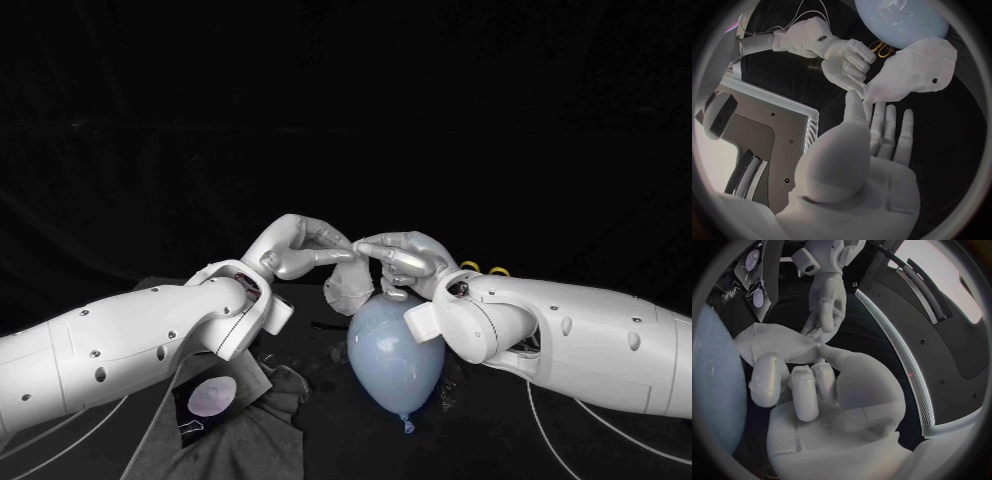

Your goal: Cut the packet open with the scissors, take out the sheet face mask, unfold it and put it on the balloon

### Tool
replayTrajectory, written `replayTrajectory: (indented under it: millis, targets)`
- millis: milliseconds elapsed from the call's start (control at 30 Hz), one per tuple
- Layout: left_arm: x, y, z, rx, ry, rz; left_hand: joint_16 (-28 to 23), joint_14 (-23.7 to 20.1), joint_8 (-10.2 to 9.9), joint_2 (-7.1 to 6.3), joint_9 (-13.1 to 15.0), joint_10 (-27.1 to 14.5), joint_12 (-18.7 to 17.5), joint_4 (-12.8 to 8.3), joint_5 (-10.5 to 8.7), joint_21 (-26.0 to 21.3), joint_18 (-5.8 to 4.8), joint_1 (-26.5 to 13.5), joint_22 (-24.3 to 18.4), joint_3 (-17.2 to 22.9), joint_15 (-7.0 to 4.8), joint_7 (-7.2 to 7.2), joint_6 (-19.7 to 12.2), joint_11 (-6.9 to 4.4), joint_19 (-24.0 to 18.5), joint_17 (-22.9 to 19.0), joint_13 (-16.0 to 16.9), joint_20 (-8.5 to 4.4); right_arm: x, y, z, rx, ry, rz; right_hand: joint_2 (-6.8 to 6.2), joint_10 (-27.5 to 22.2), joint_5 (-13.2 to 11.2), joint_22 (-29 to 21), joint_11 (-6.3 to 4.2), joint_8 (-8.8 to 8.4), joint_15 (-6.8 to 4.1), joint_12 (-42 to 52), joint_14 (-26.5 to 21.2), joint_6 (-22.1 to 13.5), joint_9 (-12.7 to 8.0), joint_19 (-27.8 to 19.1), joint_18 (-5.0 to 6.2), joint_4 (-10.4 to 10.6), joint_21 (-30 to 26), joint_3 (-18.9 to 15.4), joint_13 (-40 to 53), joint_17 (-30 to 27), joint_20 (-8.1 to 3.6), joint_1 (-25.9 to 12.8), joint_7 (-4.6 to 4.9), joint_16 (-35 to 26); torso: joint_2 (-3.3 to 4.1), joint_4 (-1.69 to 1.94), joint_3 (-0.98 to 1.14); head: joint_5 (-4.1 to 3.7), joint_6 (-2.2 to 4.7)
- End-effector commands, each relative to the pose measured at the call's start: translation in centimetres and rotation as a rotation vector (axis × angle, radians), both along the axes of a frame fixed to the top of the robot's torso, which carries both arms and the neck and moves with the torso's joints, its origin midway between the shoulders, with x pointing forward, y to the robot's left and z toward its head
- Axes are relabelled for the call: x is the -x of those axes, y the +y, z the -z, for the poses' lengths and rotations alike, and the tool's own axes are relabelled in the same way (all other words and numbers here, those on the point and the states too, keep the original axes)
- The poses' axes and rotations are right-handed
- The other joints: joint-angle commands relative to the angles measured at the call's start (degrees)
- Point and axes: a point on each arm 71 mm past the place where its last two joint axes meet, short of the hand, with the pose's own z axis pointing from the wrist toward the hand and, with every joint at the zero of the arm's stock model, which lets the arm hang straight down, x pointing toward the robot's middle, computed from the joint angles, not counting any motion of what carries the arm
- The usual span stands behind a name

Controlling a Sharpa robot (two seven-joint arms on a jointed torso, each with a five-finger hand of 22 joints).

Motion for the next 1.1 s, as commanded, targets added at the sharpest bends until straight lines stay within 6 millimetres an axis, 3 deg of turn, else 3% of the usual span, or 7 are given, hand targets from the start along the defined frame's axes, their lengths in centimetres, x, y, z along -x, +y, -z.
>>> replayTrajectory:
  millis: [33,300,500,1100]
  targets:
    - [-0.12,0.28,-0.27,0.004,-0.030,-0.047,0.4,0.6,-0.3,-0.11,0.0,0.5,0.3,-0.1,0.14,0.4,0.73,0.4,0.1,-0.5,-0.07,0.10,-0.7,0.11,0.4,-0.1,0.0,0.01,0.34,0.54,-0.18,-0.013,-0.011,-0.058,0.86,-0.6,0.2,9.5,0.05,-0.48,0.51,-0.4,5.9,-0.5,-0.1,-0.4,0.23,0.1,-0.4,0.7,6.6,15.0,0.12,-0.1,0.12,0.2,0.00,-0.05,0.01,0.02,0.00]
    - [-0.06,0.39,-0.40,0.006,-0.049,-0.056,0.3,0.1,-1.8,-1.46,-0.7,-0.6,0.0,-0.1,0.14,0.2,0.82,-0.1,-0.1,-1.4,0.40,0.91,-3.6,0.78,0.2,-0.7,-0.2,0.12,0.27,0.44,-0.16,-0.011,-0.012,-0.054,0.97,-0.6,0.2,9.6,0.12,-0.64,0.58,-0.4,5.9,-0.6,-0.2,-0.3,0.21,0.0,-0.3,1.1,6.7,15.0,0.20,-0.4,0.19,0.2,0.02,-0.04,0.01,-0.05,0.07]
    - [-0.03,0.28,-0.38,-0.008,-0.054,-0.051,0.2,-0.2,-2.1,-1.84,-0.8,-1.1,-0.1,-0.3,0.14,-0.1,0.67,-0.1,-0.3,-1.4,0.58,1.16,-4.1,1.00,-0.1,-1.0,-0.3,0.17,0.31,0.49,-0.18,-0.009,-0.016,-0.056,0.97,-0.6,0.2,9.6,0.13,-0.67,0.61,-0.4,5.9,-0.6,-0.3,-0.3,0.21,-0.2,-0.2,1.3,6.7,15.0,0.23,-0.5,0.19,0.2,-0.01,-0.04,0.02,-0.06,0.02]
    - [-0.05,-0.22,-0.20,-0.036,-0.040,-0.034,0.6,0.2,0.4,-0.85,-0.1,0.3,0.2,0.0,0.15,-0.4,0.33,-0.2,-0.6,-1.3,-0.04,-0.37,0.7,-0.04,-0.5,-1.8,-0.4,0.14,0.46,0.67,-0.26,-0.005,-0.027,-0.070,0.95,-0.4,0.2,9.6,0.13,-0.65,0.62,-0.2,5.9,-0.4,-0.3,-0.2,0.17,-0.4,0.0,1.6,6.9,15.0,0.27,-0.5,0.17,0.2,0.00,-0.05,0.02,0.00,-0.09]
